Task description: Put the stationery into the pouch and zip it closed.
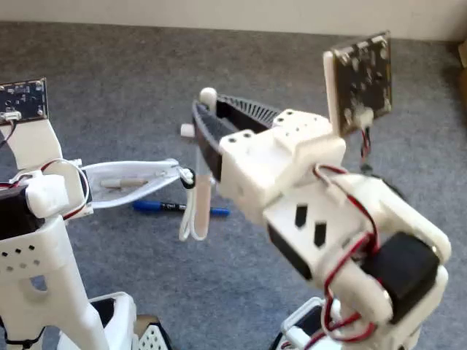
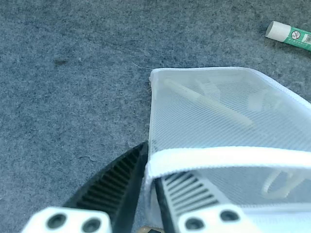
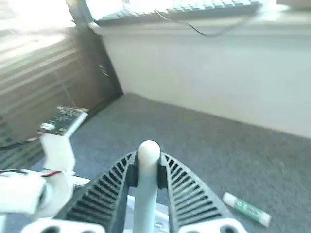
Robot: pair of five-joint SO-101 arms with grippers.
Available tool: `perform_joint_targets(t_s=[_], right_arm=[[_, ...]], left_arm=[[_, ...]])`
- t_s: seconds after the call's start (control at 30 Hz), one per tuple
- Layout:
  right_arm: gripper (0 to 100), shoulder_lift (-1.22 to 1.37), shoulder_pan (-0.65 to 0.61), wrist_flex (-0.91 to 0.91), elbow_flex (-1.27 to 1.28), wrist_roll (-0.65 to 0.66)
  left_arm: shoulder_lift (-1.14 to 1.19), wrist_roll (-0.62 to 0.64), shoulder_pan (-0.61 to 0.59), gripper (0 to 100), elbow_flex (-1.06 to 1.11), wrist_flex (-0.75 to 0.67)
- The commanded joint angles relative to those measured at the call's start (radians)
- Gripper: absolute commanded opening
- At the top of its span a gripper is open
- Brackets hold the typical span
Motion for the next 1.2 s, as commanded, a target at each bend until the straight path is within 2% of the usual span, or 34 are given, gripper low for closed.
perform_joint_targets(t_s=[0.0, 0.27, 0.47, 0.8, 1.17], right_arm=[[0.5, -0.038, -0.062, -0.074, -0.005, -0.011], [0.5, -0.035, -0.091, -0.249, 0.038, -0.011], [0.5, -0.045, -0.091, -0.507, 0.26, -0.009], [0.5, -0.045, -0.13, -0.751, 0.499, -0.005], [0.5, -0.045, -0.131, -1.142, 0.839, -0.003]], left_arm=[[0.013, 0.003, 0.016, 1, 0.005, 0.002], [0.013, 0.003, 0.016, 1, 0.005, 0.002], [0.013, 0.003, 0.016, 1, 0.005, 0.002], [0.013, 0.003, 0.016, 1, 0.005, 0.003], [0.013, 0.003, 0.016, 1, 0.005, 0.003]])
